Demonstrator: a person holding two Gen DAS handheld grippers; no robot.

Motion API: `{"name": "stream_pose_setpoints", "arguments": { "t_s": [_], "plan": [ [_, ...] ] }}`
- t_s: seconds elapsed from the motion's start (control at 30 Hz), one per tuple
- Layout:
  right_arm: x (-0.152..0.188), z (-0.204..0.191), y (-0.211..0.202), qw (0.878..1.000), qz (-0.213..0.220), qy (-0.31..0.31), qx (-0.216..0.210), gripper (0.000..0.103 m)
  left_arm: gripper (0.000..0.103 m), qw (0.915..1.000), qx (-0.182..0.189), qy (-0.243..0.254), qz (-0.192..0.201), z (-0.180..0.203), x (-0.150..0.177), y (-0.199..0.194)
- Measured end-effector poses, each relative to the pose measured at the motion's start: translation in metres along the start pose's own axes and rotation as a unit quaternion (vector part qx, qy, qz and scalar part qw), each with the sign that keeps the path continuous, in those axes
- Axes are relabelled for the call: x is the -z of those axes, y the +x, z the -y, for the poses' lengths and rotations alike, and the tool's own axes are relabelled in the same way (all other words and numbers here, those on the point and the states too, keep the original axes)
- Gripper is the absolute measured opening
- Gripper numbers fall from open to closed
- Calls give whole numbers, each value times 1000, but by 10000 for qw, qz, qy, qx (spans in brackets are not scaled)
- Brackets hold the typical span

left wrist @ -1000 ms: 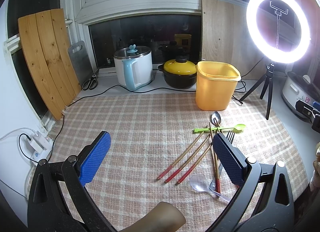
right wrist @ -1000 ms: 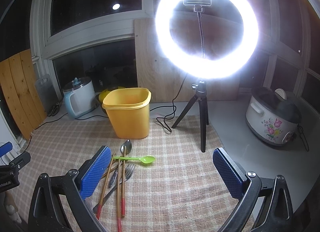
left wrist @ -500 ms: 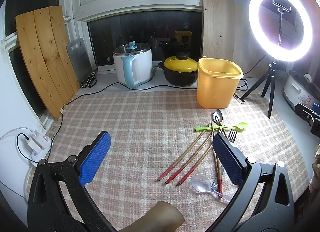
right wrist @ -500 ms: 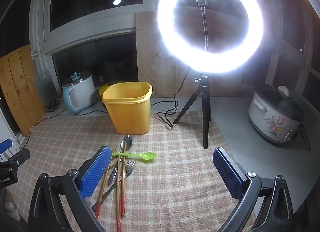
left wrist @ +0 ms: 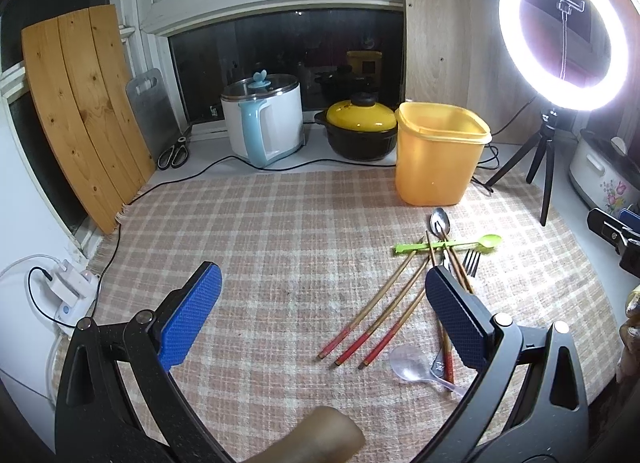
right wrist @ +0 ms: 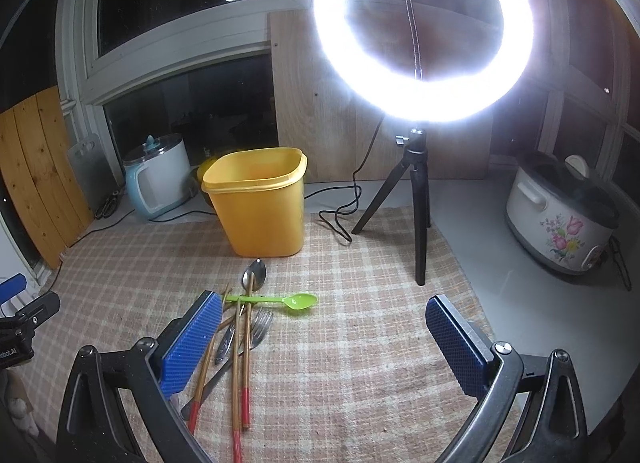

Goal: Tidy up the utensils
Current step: 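Close the right gripper on a red-tipped chopstick while the left gripper grasps another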

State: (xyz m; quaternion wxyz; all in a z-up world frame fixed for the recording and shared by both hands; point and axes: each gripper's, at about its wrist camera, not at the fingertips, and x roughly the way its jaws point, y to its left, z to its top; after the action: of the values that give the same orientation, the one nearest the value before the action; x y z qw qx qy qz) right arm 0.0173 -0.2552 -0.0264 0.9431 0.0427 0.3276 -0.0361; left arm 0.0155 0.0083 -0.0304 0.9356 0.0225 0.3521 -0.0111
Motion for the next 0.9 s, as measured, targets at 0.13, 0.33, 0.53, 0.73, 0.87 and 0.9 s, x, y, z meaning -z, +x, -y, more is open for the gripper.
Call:
{"name": "stream_pose_setpoints", "arguments": {
  "t_s": [0.13,0.33,0.53,0.73,0.87,0.9],
  "plan": [
    [7,5,10,9998,13,28,-215,103,103,9998,87,71,-155,-5,3,12],
    [17,8,35,9966,-497,-40,-650,98,103,9984,462,161,-291,-15,11,30],
    [32,8,57,9865,-1118,156,-1187,91,90,9952,799,207,-517,-20,17,47],
    [44,4,82,9700,-1699,339,-1708,72,64,9869,1336,131,-898,-13,22,62],
    [50,1,101,9560,-2092,443,-2010,51,50,9741,1895,-68,-1230,-1,24,75],
    [51,1,106,9519,-2188,472,-2094,45,47,9711,2000,-114,-1298,2,25,77]
  ]
}}
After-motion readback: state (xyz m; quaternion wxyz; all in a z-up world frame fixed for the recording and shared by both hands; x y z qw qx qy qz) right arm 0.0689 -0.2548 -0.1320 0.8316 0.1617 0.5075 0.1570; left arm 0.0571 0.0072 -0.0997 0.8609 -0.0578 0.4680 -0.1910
